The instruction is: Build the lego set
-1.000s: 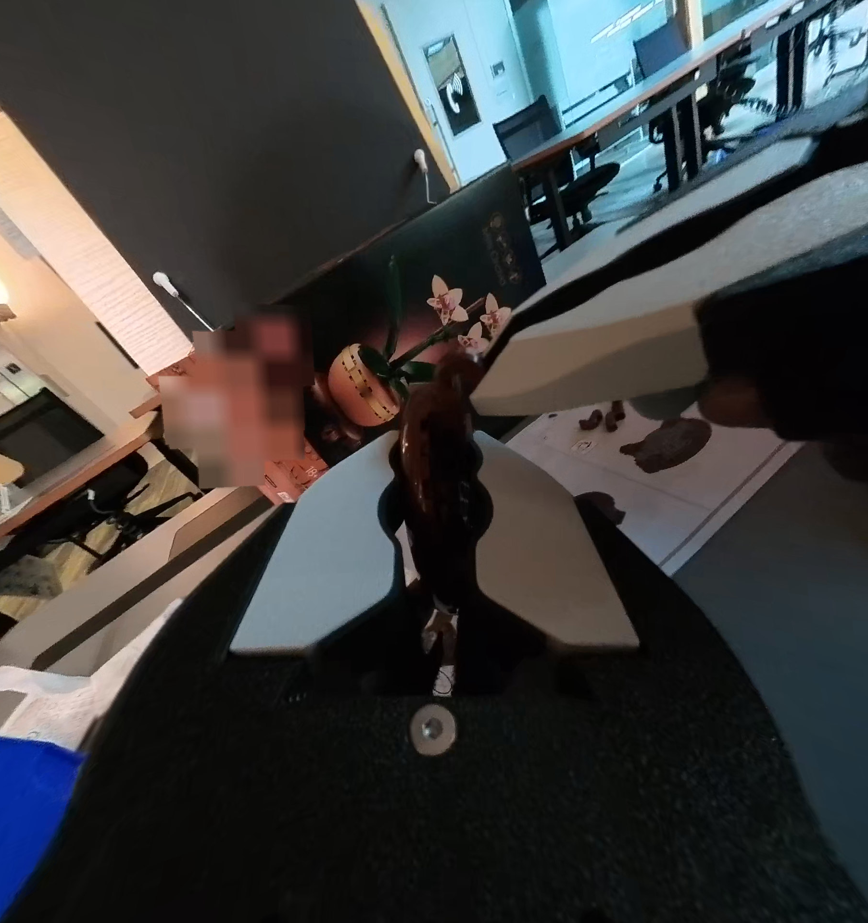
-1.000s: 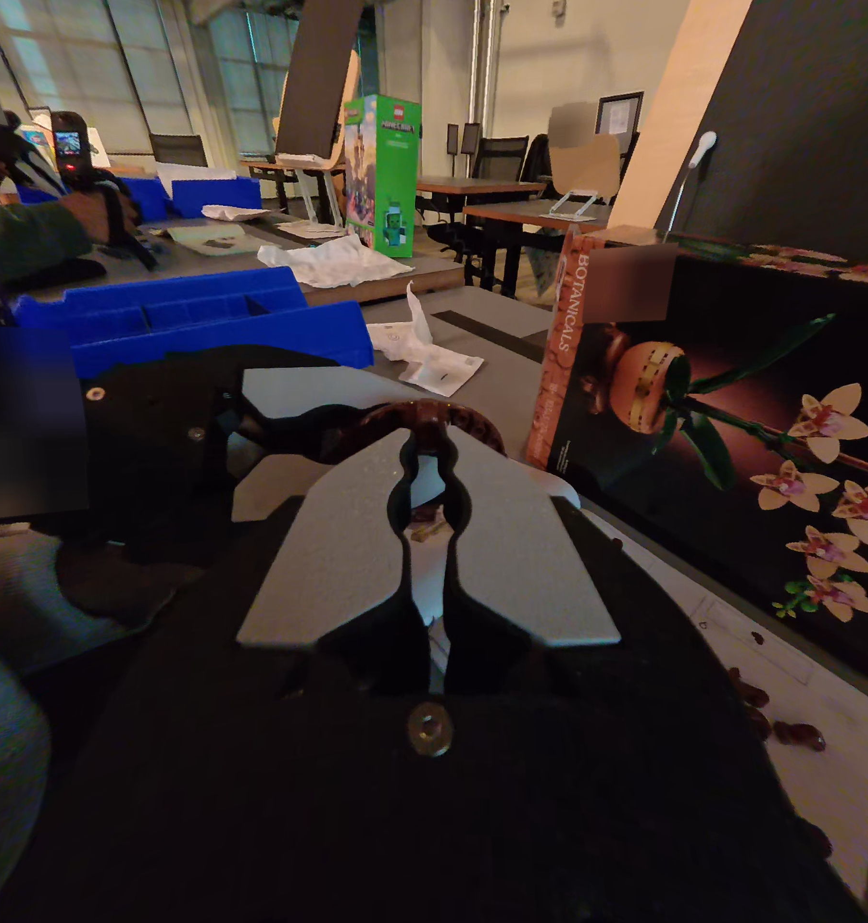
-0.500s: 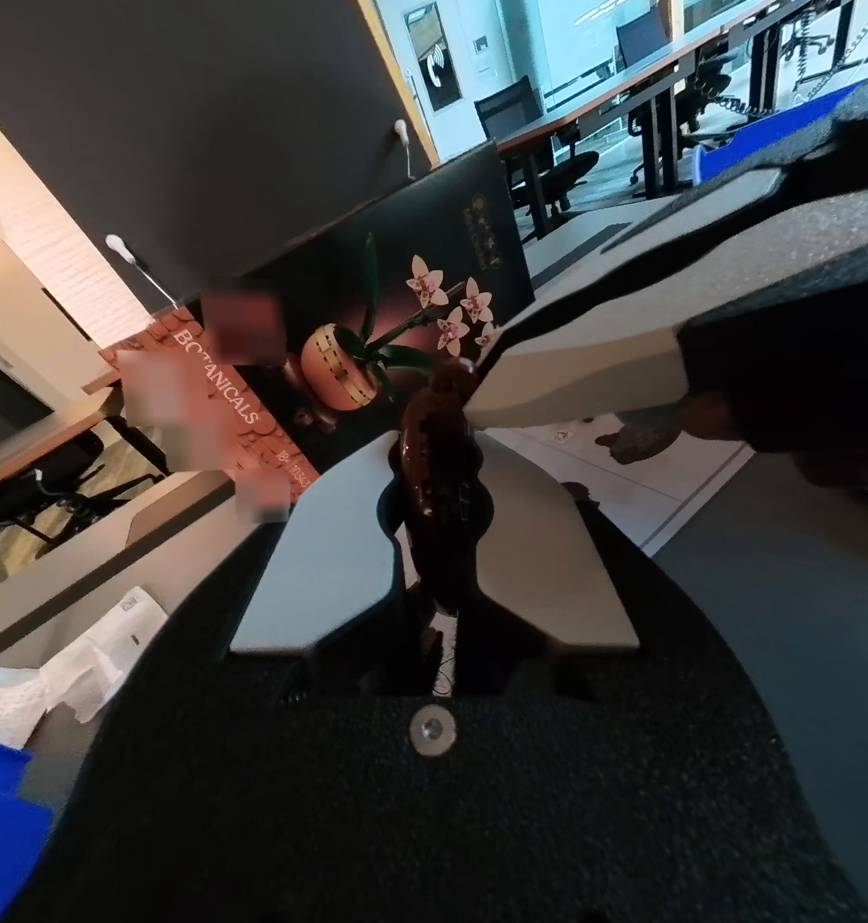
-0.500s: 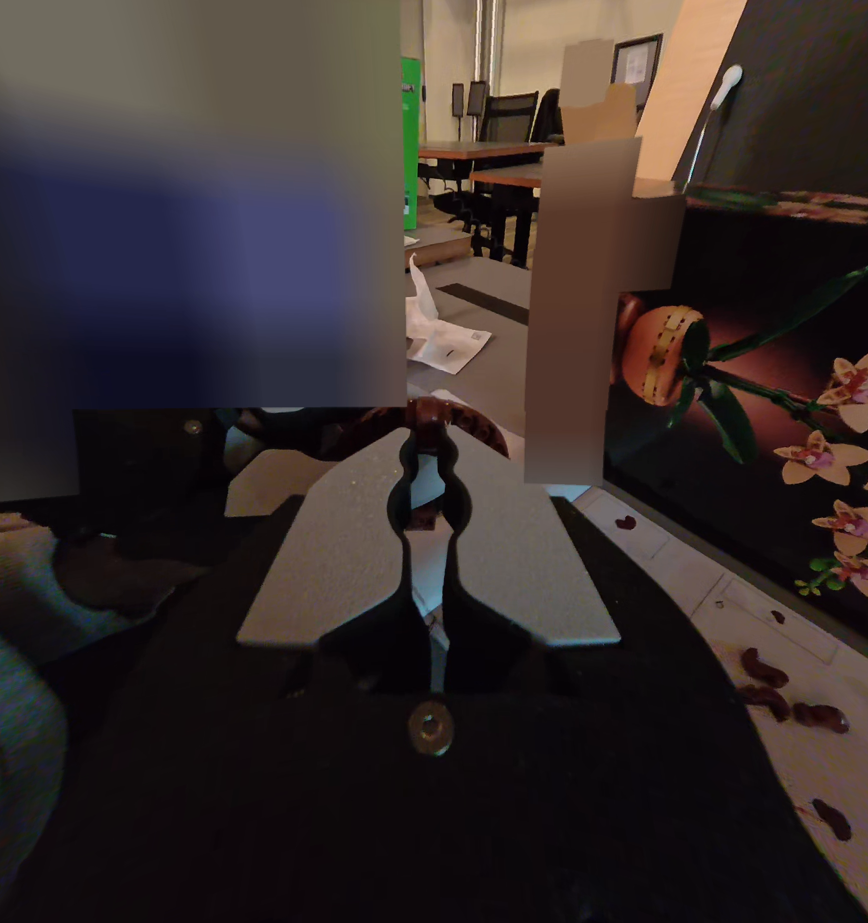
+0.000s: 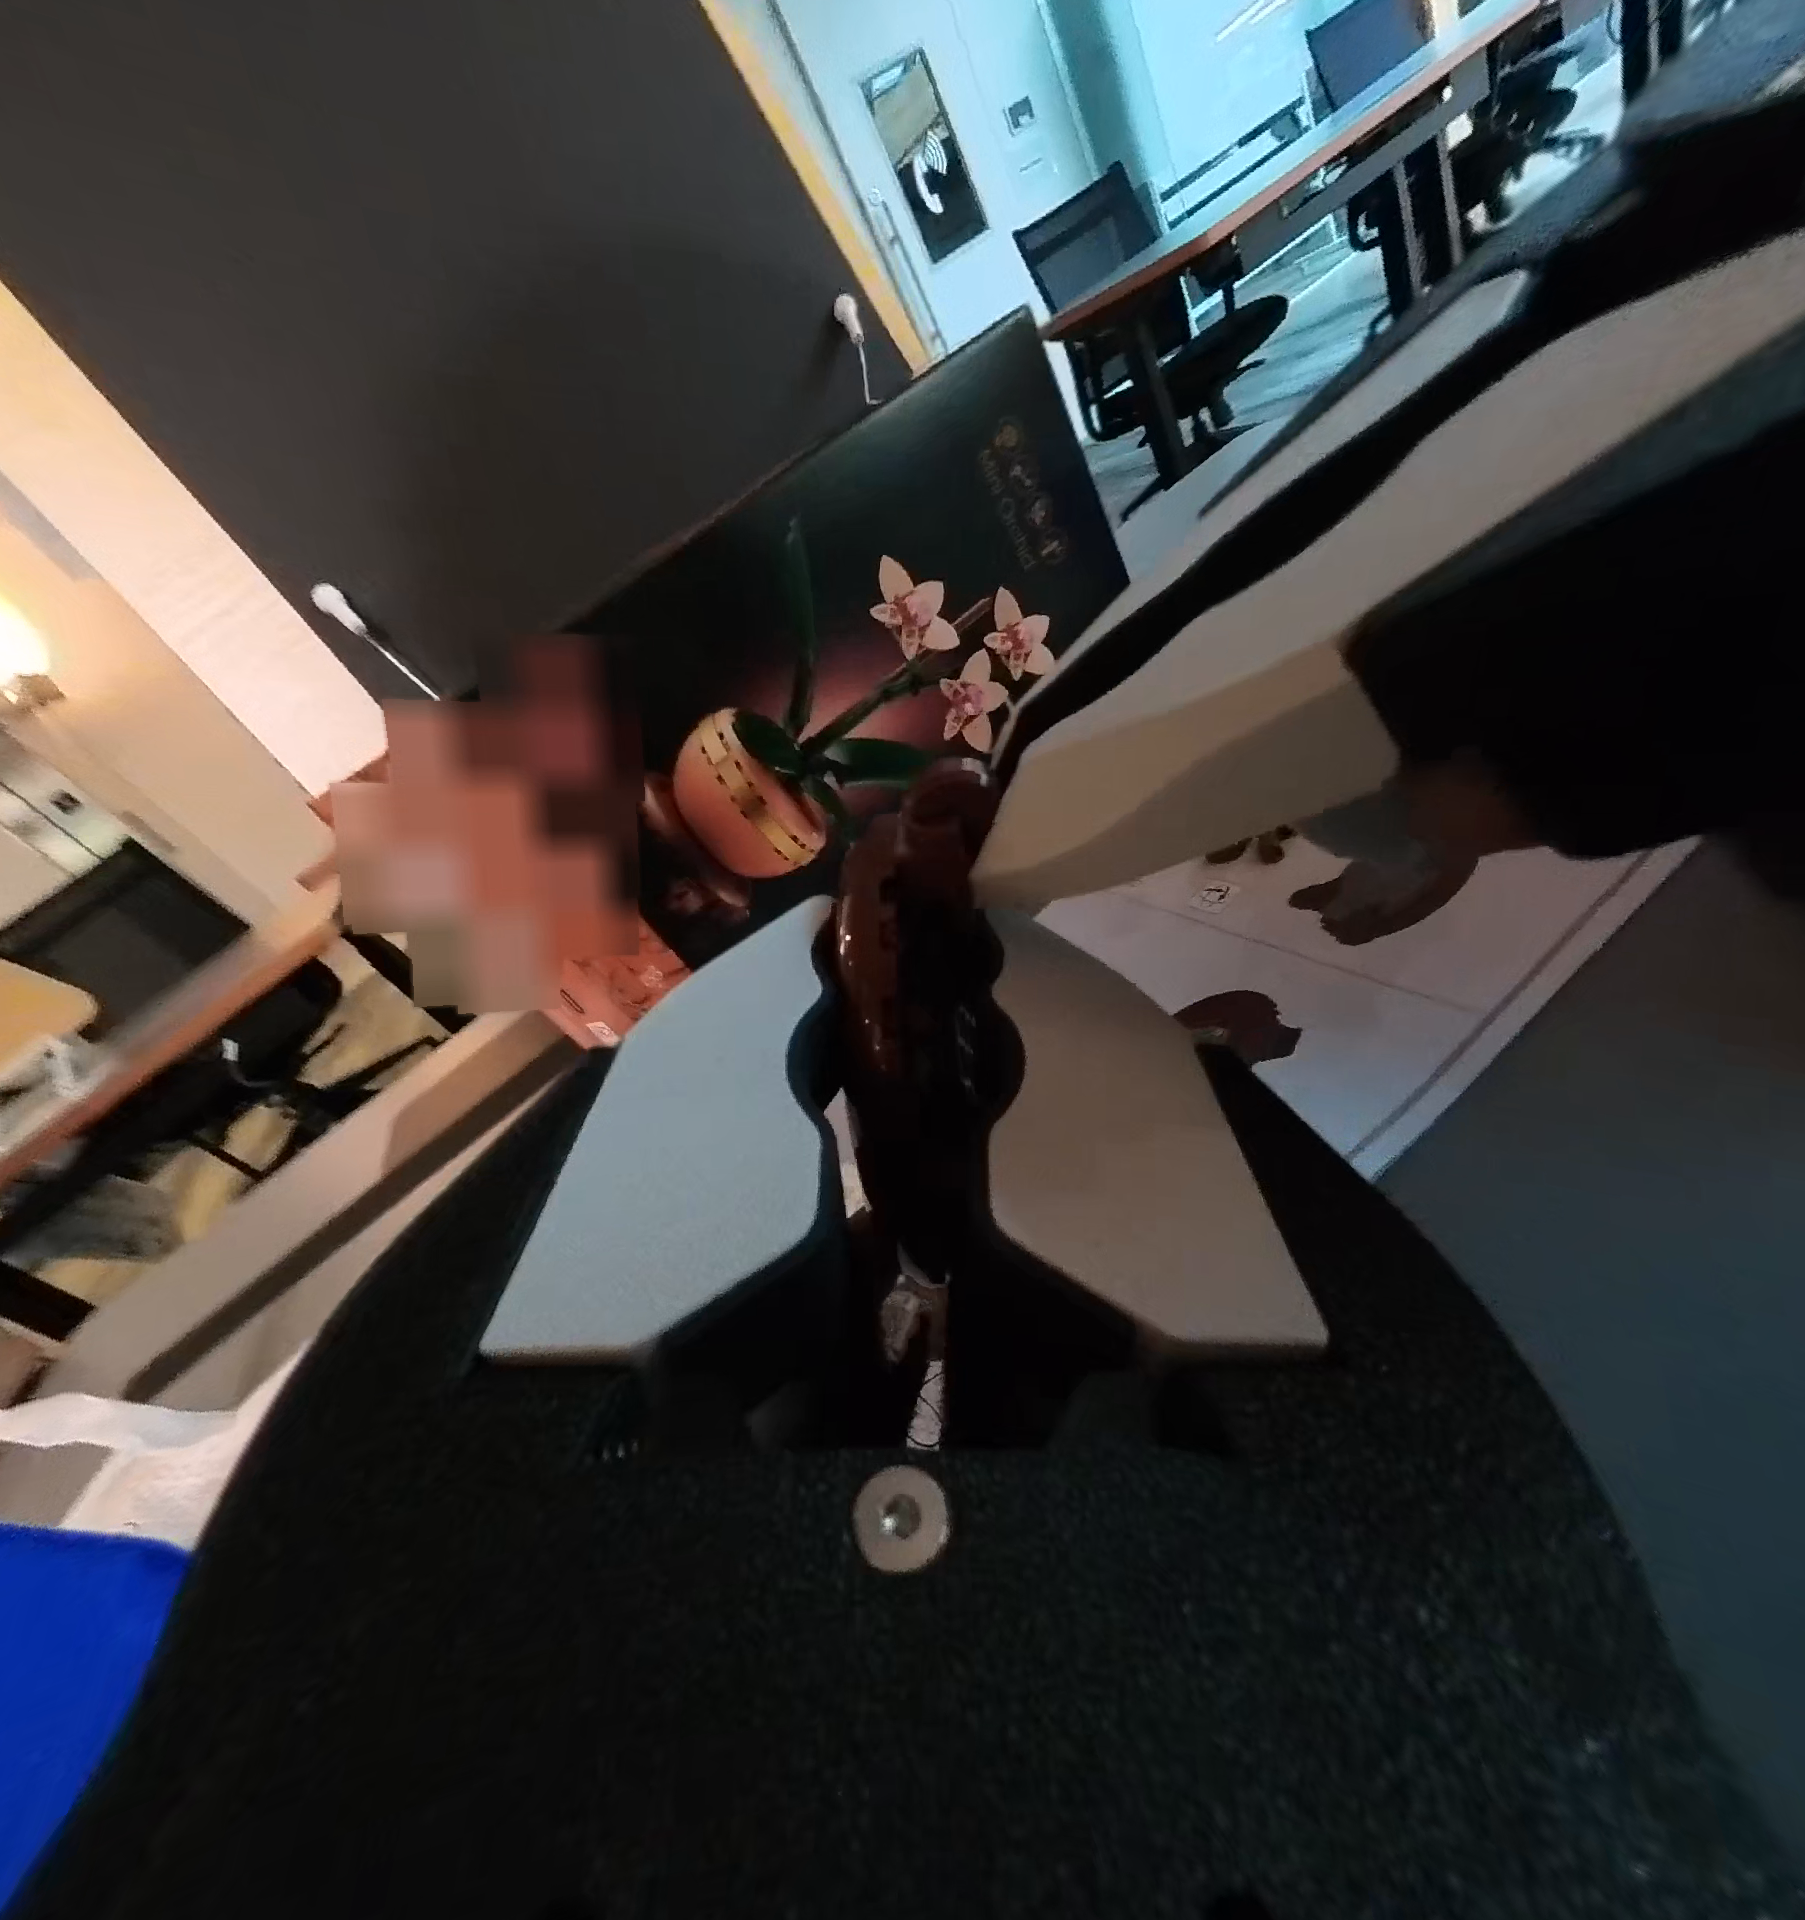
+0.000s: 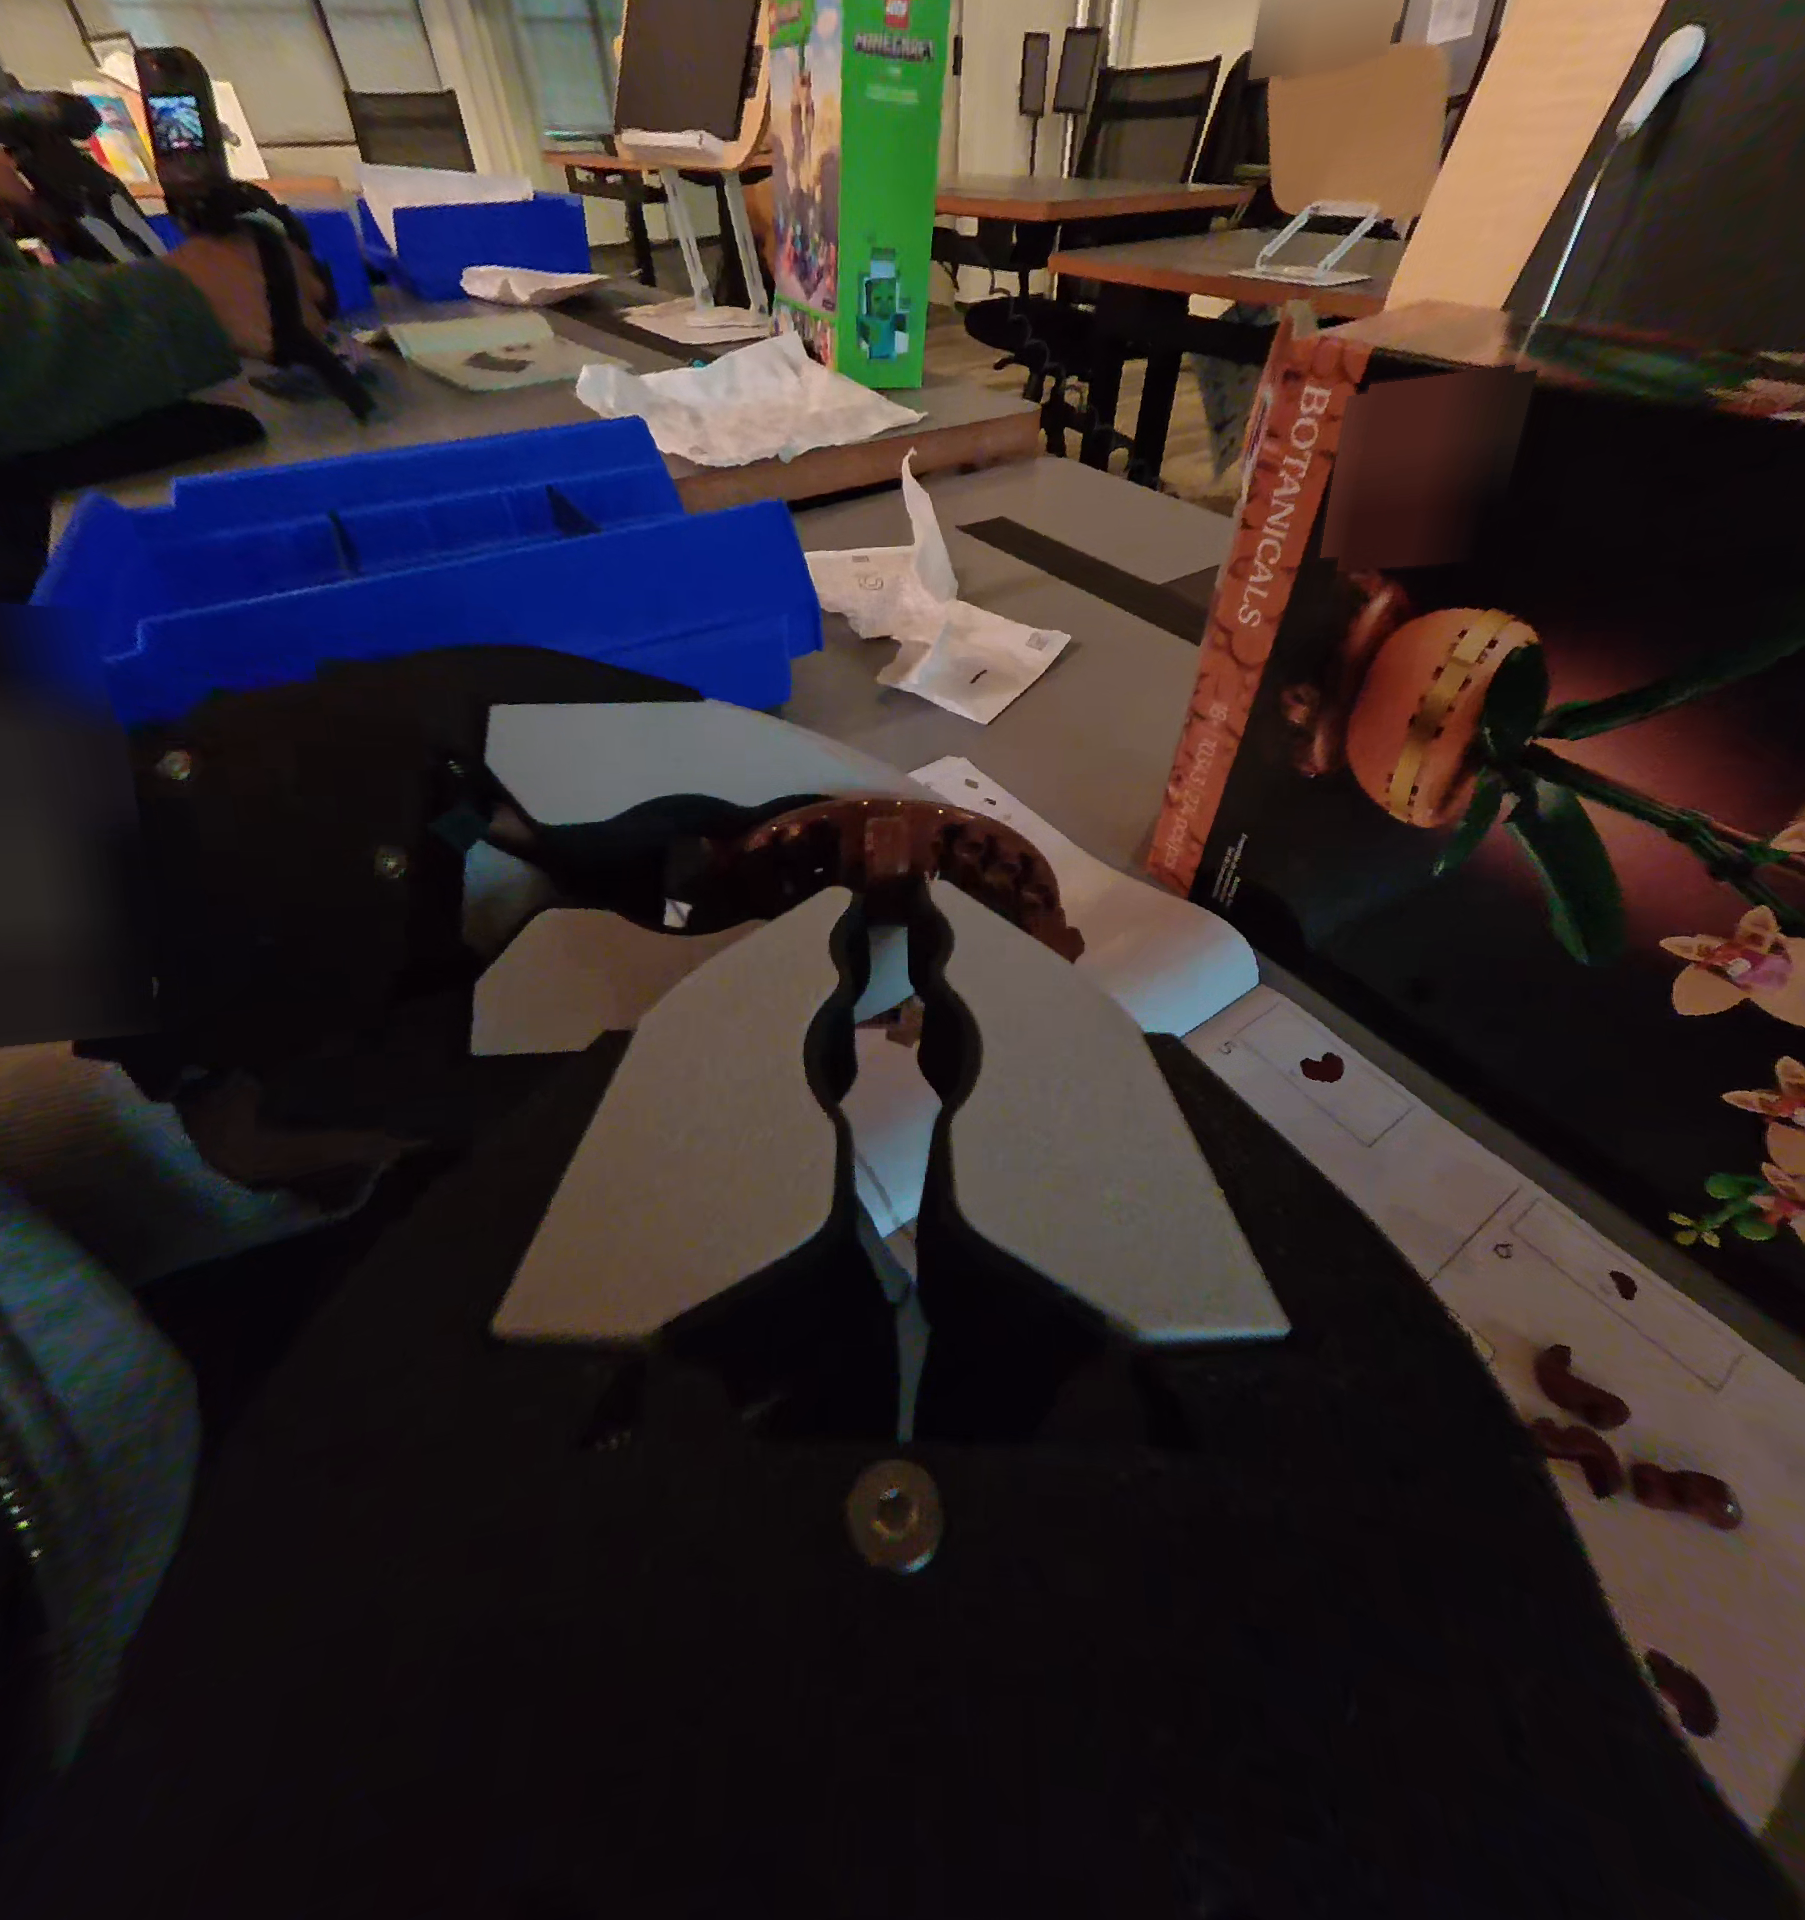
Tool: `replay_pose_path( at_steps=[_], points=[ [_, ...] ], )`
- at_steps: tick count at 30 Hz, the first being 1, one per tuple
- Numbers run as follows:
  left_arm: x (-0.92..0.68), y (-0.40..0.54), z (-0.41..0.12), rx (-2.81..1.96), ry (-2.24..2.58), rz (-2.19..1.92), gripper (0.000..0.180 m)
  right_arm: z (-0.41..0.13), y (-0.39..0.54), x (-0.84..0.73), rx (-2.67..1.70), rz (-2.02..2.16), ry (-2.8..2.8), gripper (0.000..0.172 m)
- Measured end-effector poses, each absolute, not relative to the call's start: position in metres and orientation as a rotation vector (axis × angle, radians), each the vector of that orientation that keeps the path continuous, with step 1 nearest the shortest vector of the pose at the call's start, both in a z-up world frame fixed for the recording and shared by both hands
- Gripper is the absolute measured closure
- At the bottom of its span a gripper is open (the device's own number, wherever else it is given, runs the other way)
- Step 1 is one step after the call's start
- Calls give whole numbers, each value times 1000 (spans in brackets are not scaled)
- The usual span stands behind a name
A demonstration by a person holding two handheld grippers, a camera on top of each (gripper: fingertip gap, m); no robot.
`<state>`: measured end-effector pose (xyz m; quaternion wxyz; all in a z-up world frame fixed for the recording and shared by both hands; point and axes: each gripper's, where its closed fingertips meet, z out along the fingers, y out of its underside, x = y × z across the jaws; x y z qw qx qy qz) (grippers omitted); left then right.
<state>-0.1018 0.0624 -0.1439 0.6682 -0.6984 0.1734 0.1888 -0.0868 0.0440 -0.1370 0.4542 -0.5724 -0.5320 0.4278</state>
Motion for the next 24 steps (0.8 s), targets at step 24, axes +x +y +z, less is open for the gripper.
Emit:
replay_pose_path(
  at_steps=[24],
  points=[
    [-106,63,-143,-1565,371,426,160,-117,48,-79,-1372,1113,-1246,134]
  ],
)
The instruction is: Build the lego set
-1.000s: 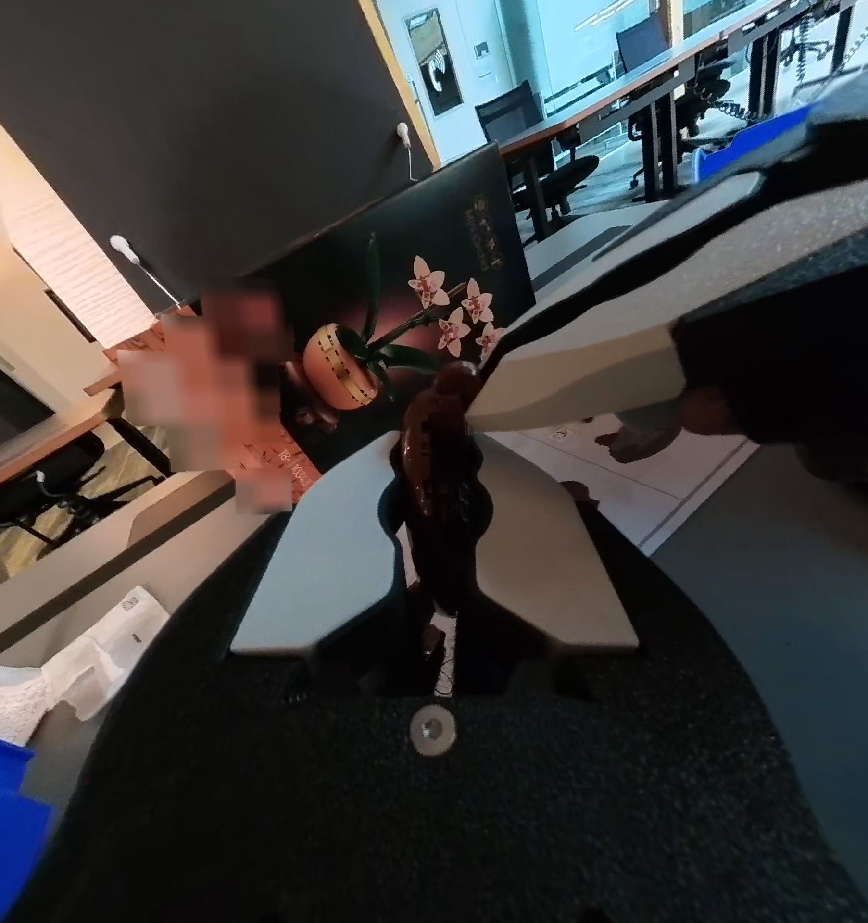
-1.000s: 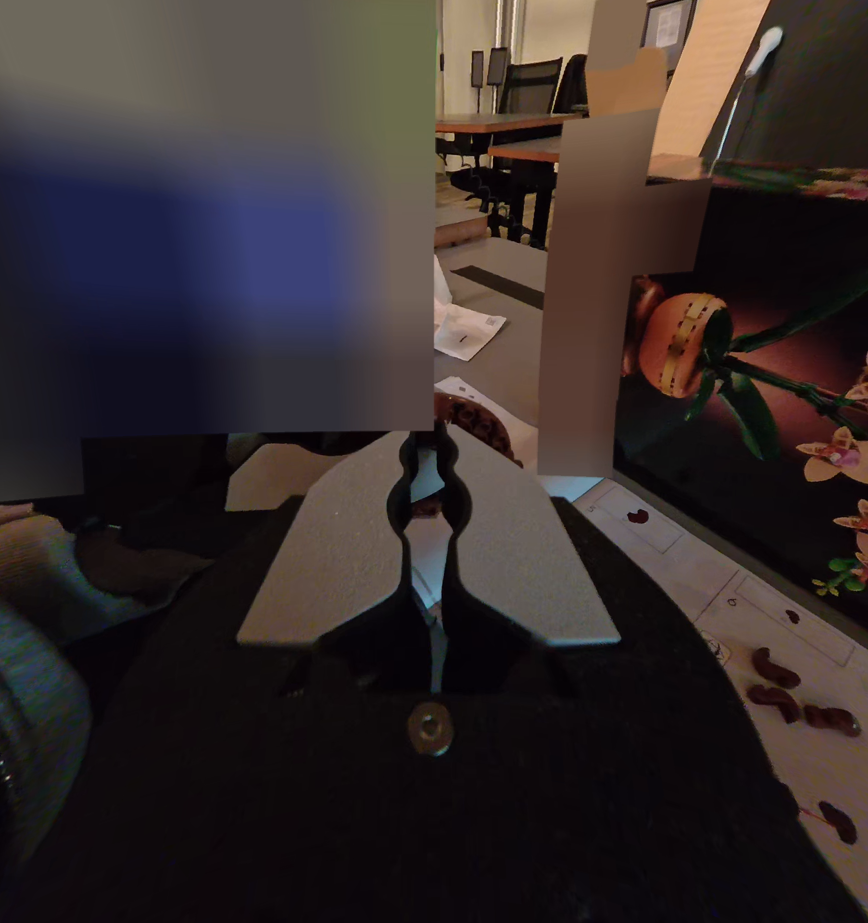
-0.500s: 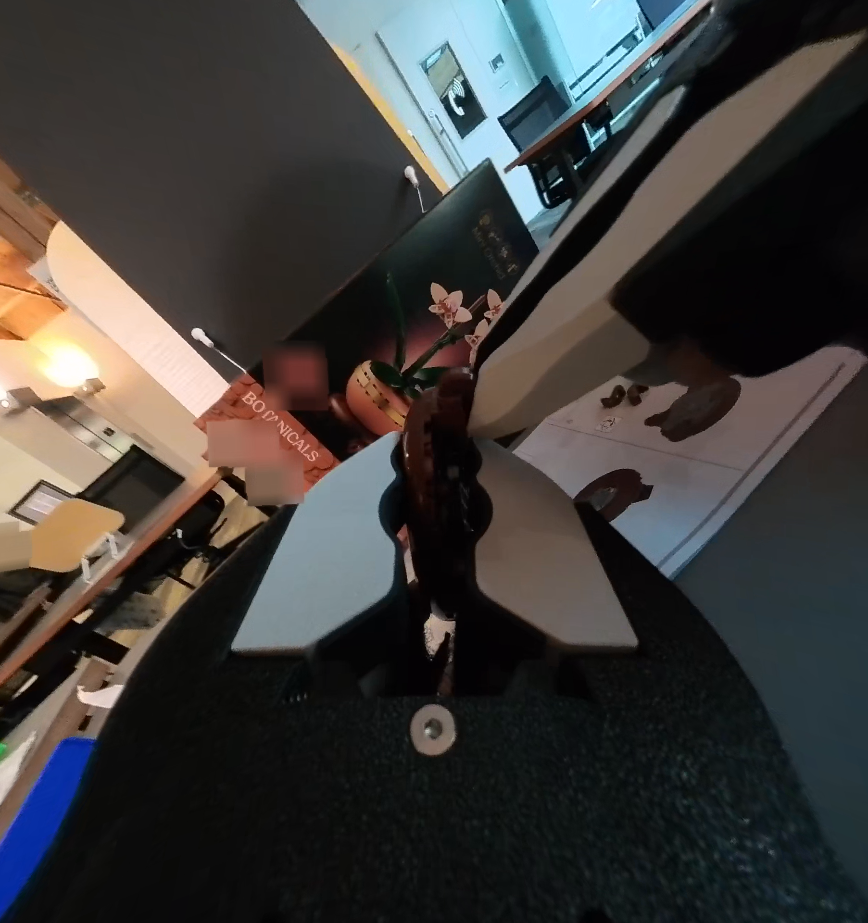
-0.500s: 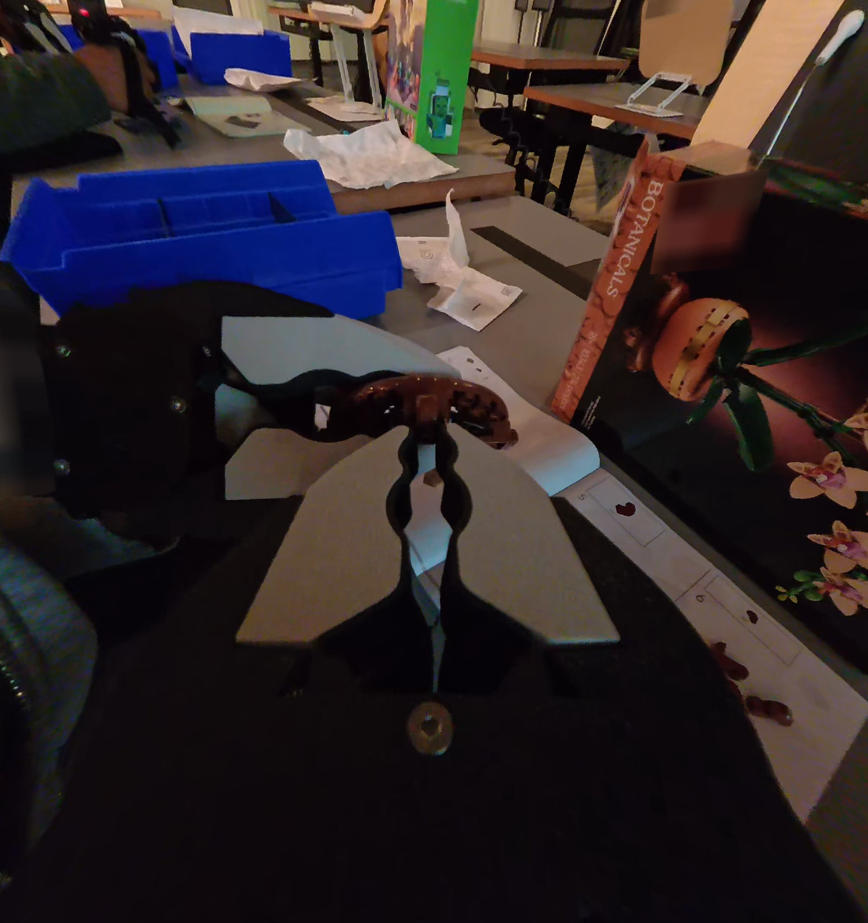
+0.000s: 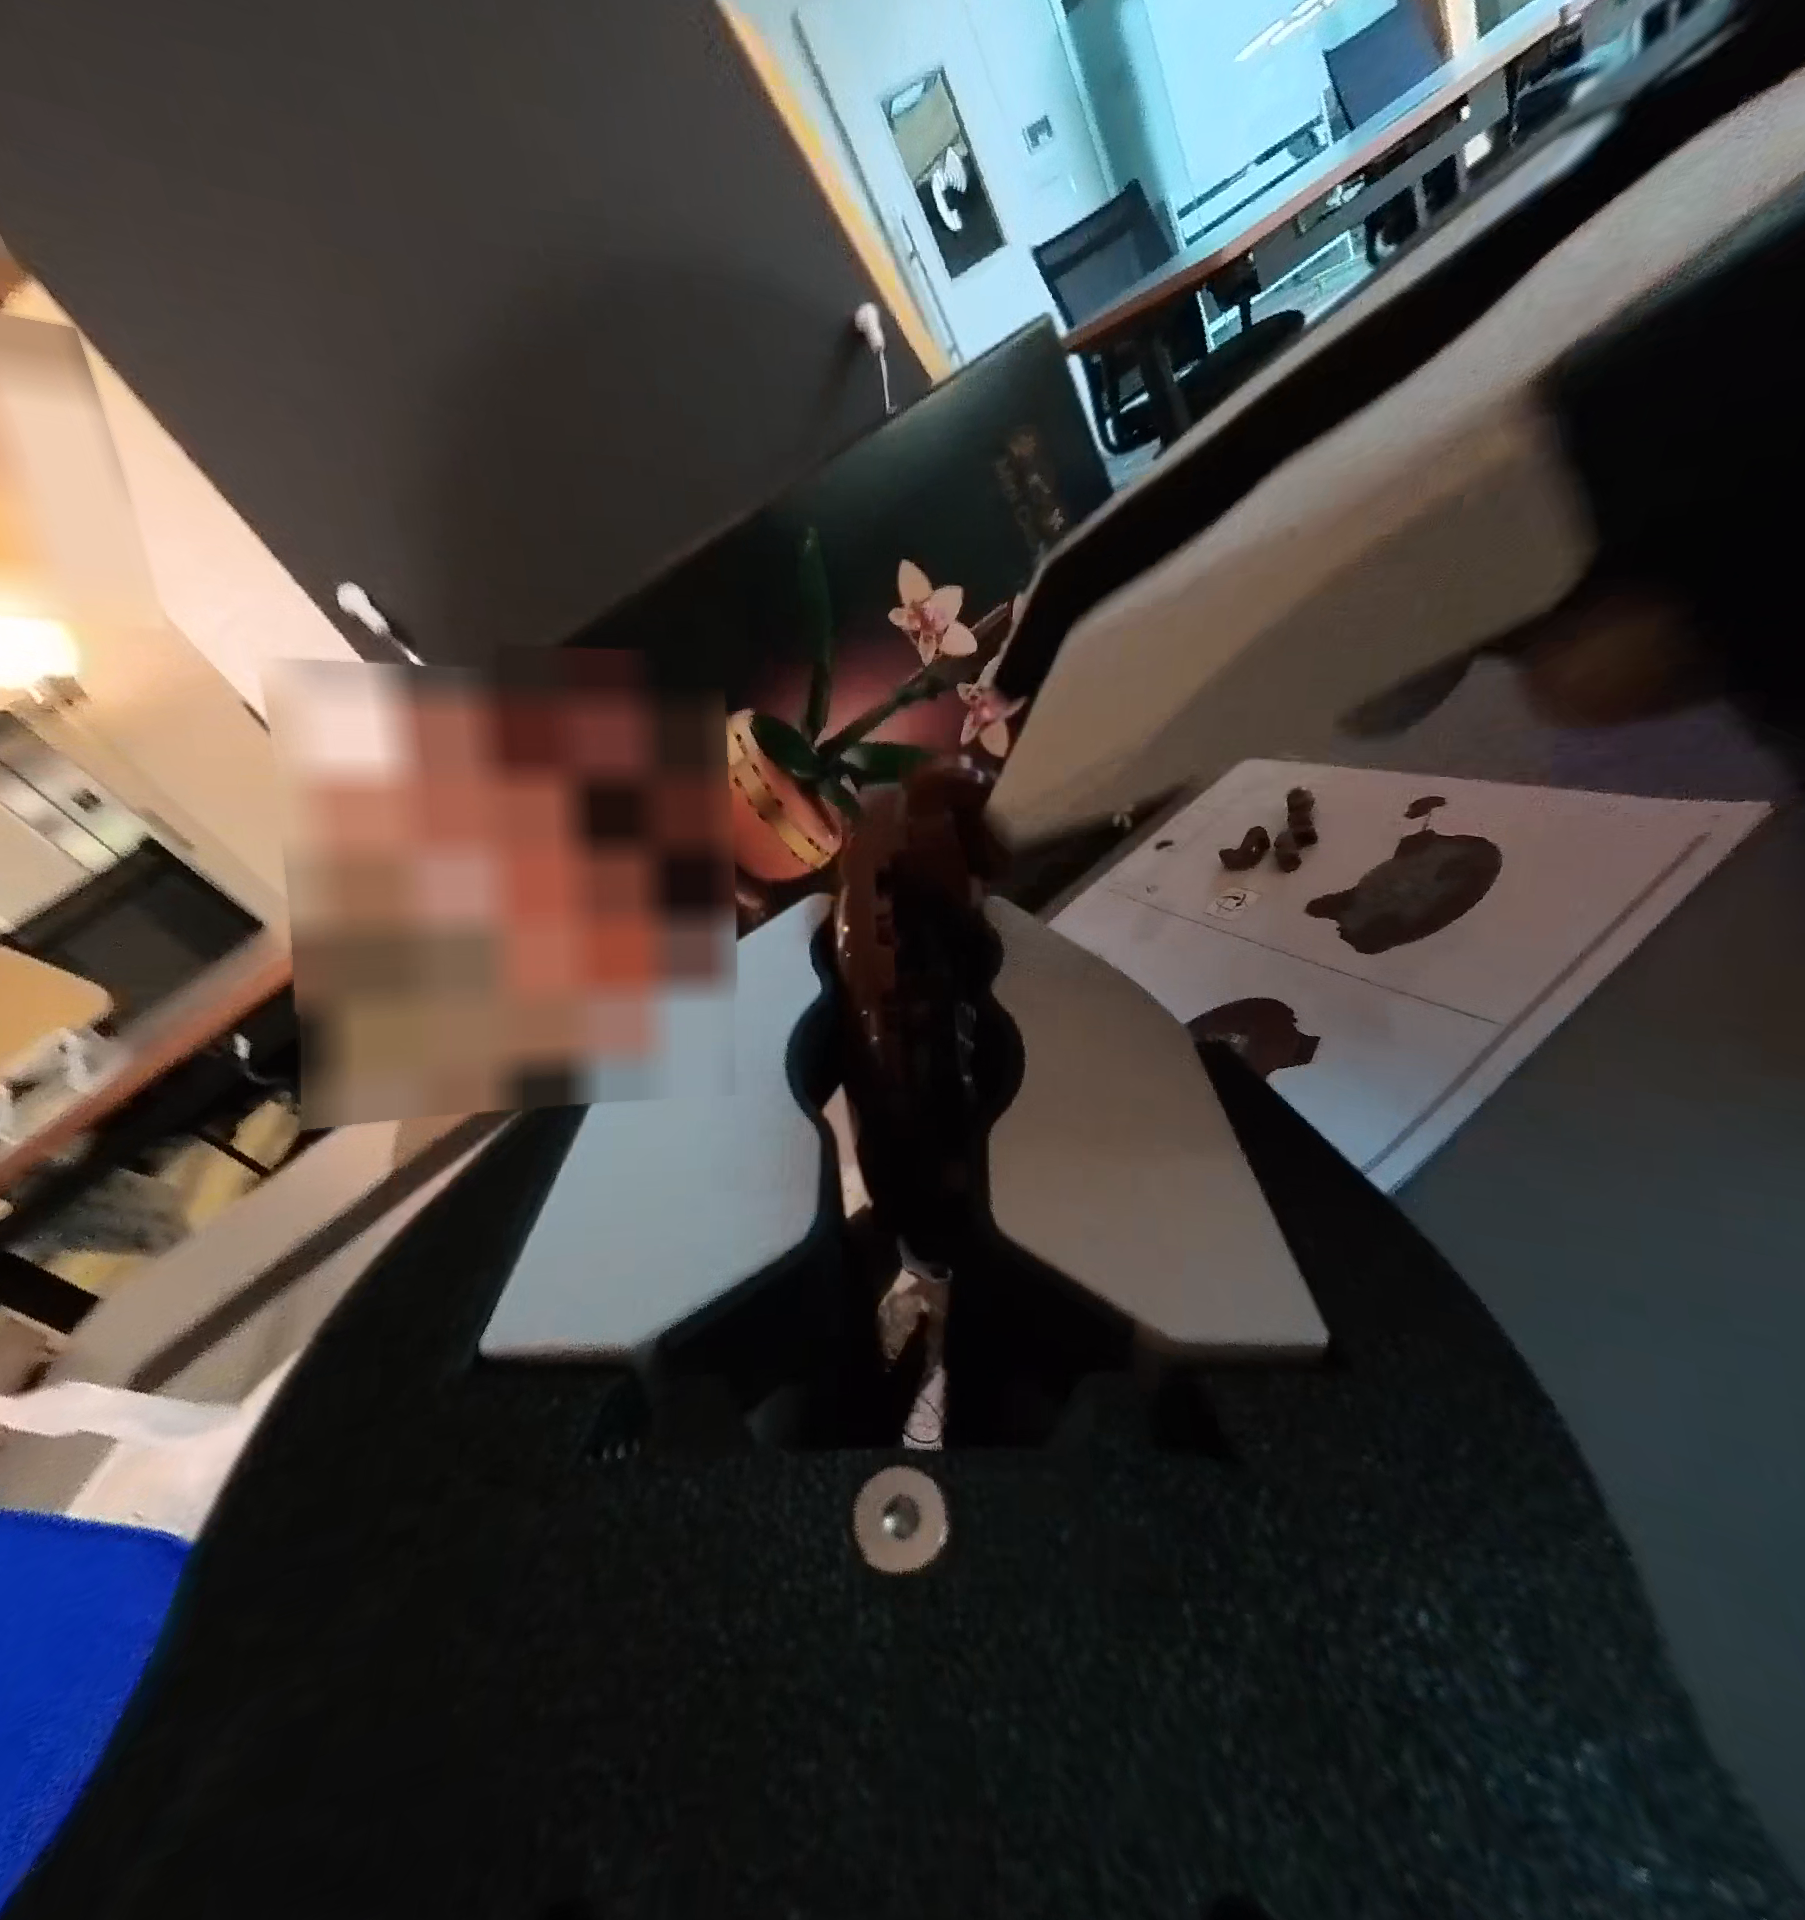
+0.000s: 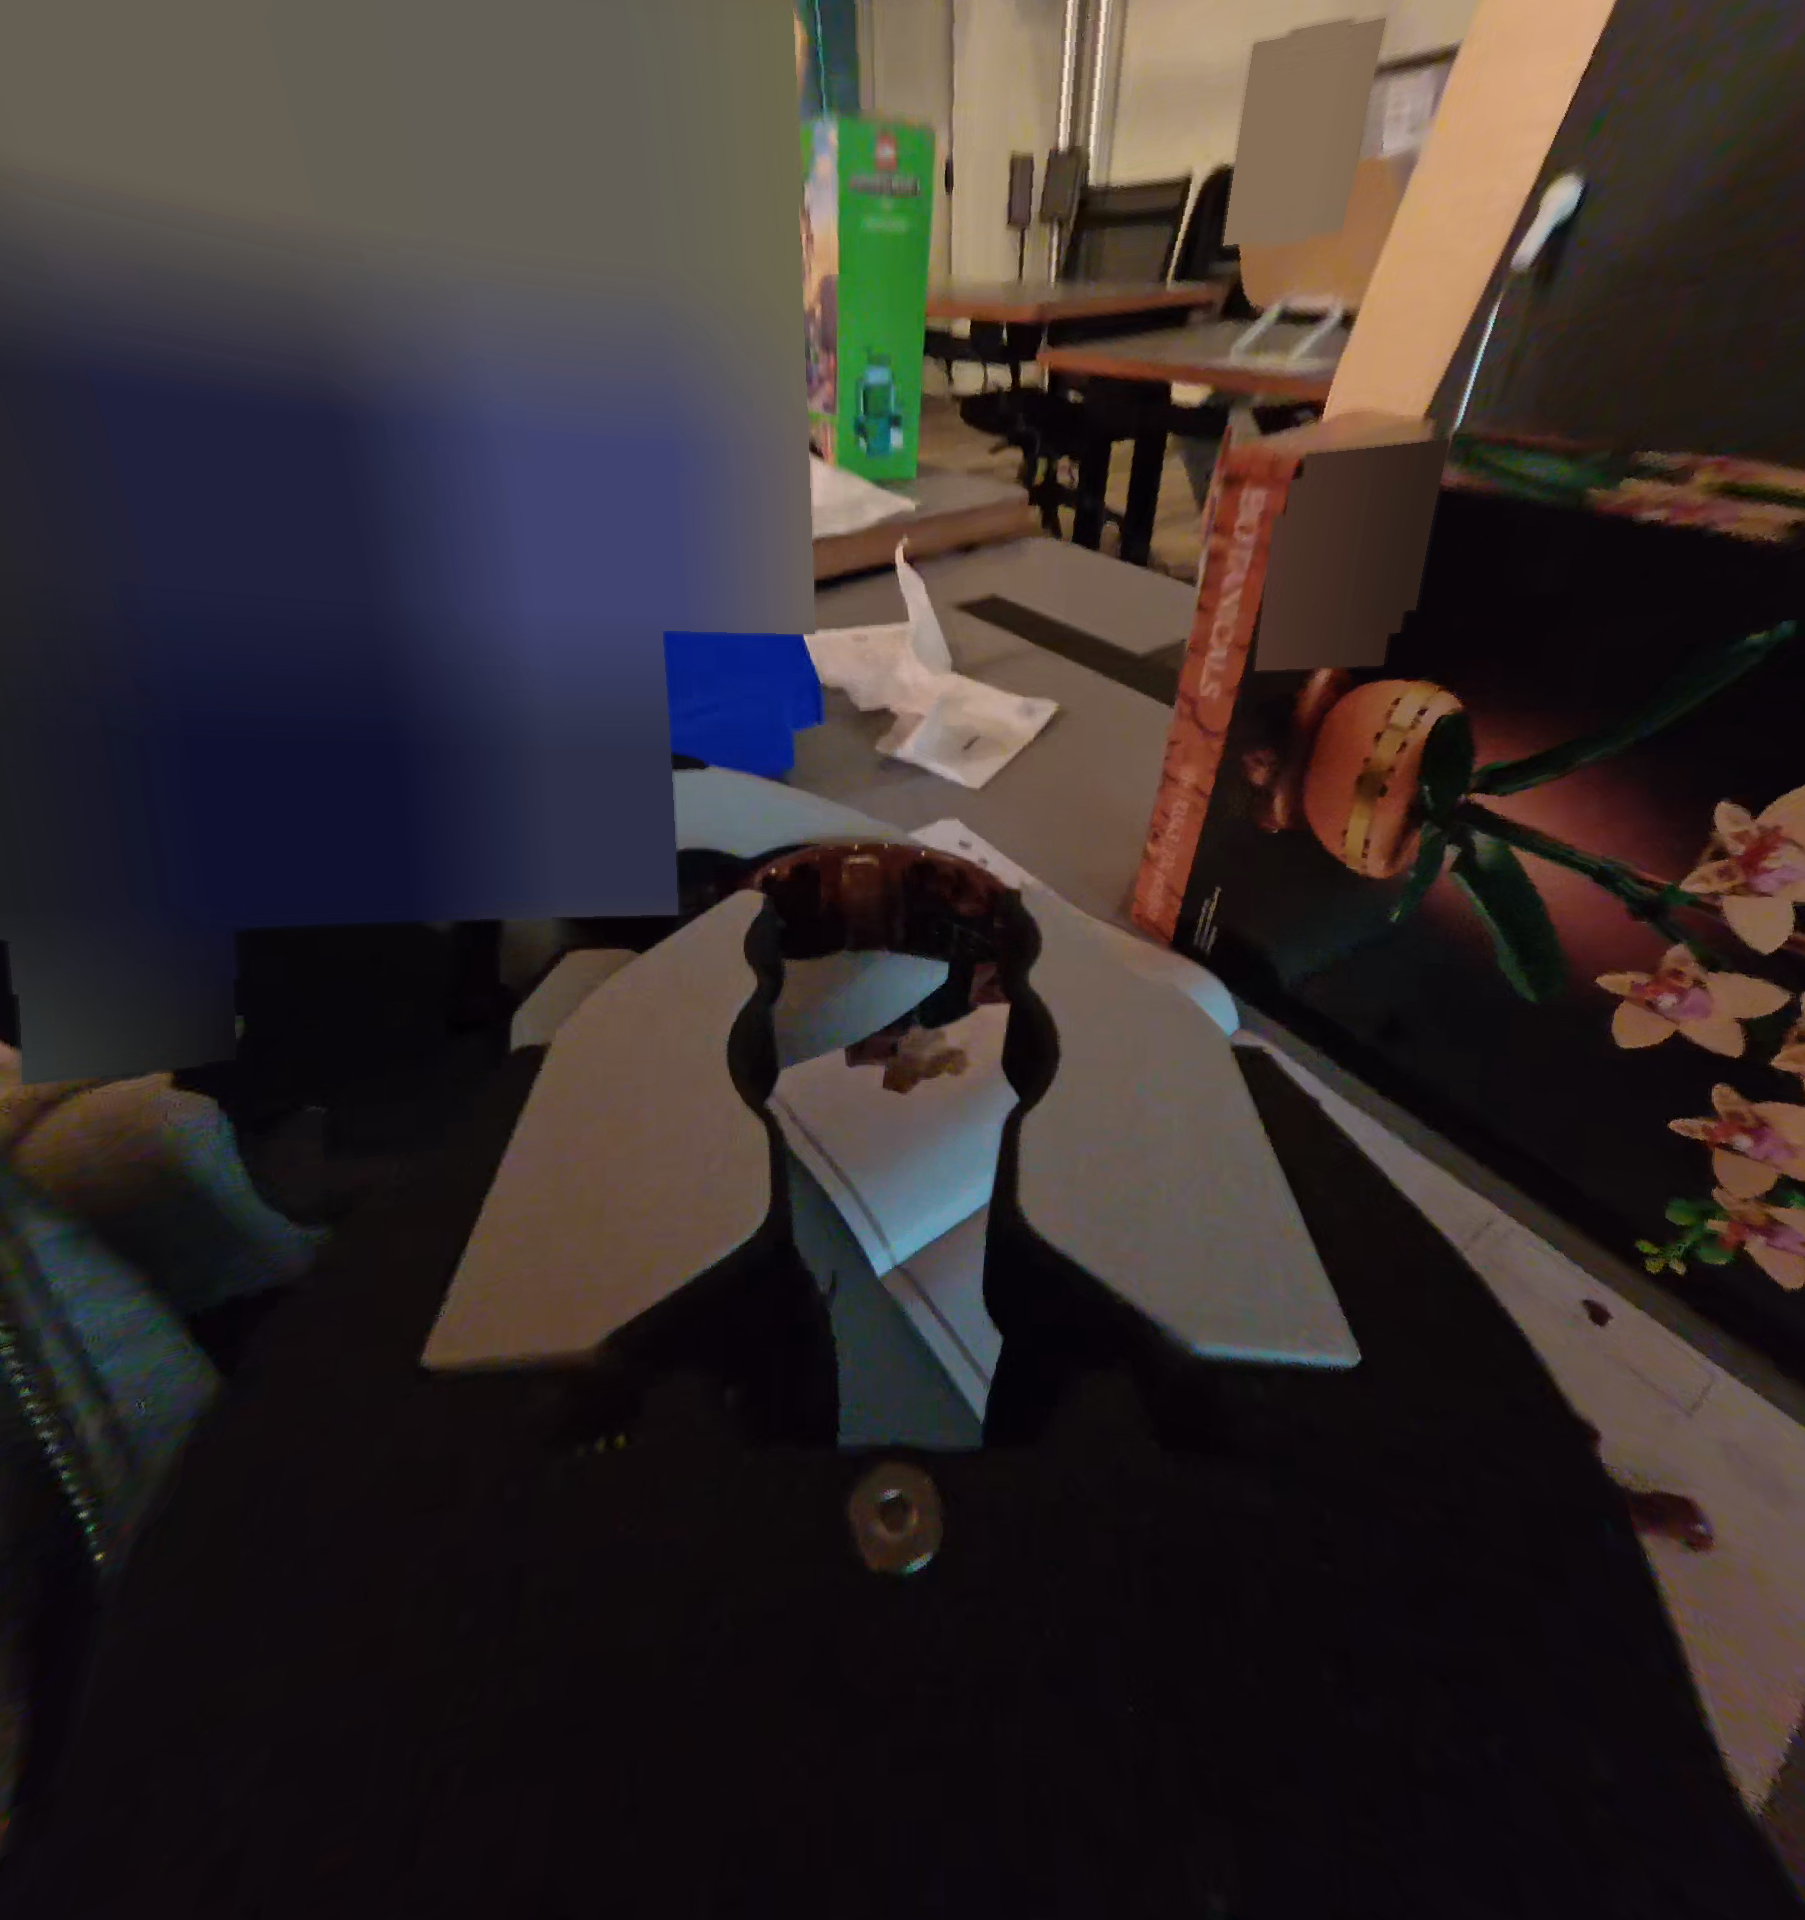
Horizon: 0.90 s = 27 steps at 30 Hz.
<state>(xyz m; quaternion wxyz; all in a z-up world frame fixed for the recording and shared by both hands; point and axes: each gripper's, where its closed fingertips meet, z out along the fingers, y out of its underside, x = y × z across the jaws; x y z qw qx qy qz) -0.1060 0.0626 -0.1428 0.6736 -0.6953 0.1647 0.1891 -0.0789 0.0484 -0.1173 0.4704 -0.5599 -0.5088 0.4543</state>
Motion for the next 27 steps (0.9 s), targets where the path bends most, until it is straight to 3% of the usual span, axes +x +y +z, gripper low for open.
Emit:
replay_pose_path(
  at_steps=[1,3,15,27],
  points=[
    [-107,63,-144,-1570,367,420,160,-111,49,-76,-1338,1120,-1233,138],
    [-107,63,-147,-1582,397,443,160,-98,44,-71,-1223,1120,-1238,171],
    [-91,61,-143,-1499,560,634,160,-123,37,-79,-1263,1006,-1399,172],
    [-96,59,-134,-1445,535,670,160,-113,43,-68,-1255,970,-1385,172]
  ],
)
